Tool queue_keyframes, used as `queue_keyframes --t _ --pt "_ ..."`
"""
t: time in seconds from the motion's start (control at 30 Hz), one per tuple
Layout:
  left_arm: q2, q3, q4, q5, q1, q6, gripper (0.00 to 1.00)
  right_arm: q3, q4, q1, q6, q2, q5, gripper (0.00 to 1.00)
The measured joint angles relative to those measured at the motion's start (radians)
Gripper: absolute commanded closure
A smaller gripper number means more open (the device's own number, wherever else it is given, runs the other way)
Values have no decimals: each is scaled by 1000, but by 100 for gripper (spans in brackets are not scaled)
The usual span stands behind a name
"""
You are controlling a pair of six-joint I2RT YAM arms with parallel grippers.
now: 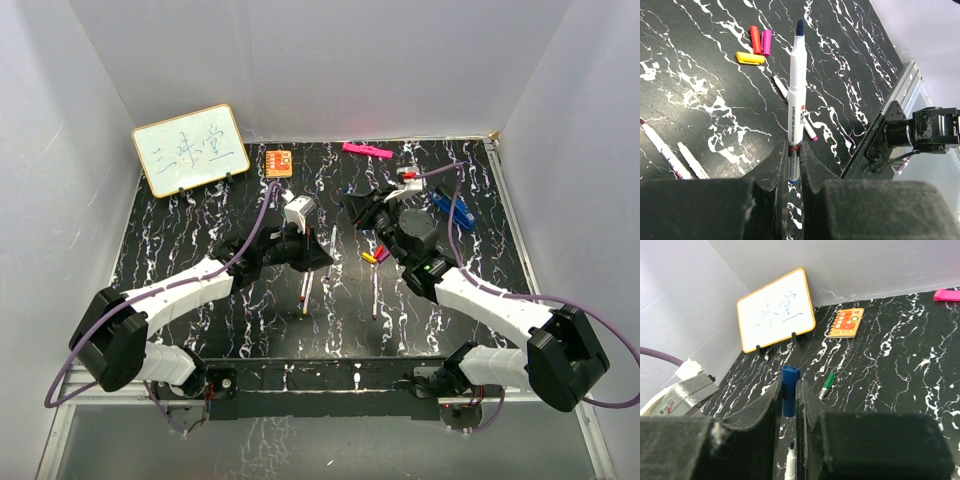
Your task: Insert the pens into the pen caps
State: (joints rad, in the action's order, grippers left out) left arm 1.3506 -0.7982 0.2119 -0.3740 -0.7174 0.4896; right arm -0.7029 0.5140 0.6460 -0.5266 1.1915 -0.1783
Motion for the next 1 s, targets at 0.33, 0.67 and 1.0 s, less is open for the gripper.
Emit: queue_keyframes --t 0.33,0.67,1.0 --pt "0 0 -7 18 0 -6 100 0 13 0 -24 24 89 100" --pt "-3 0 -8 20 0 -10 100 28 6 0 -29 26 103 100" --pt "-6 0 -11 23 0 -17 100 28 6 0 -32 29 107 100"
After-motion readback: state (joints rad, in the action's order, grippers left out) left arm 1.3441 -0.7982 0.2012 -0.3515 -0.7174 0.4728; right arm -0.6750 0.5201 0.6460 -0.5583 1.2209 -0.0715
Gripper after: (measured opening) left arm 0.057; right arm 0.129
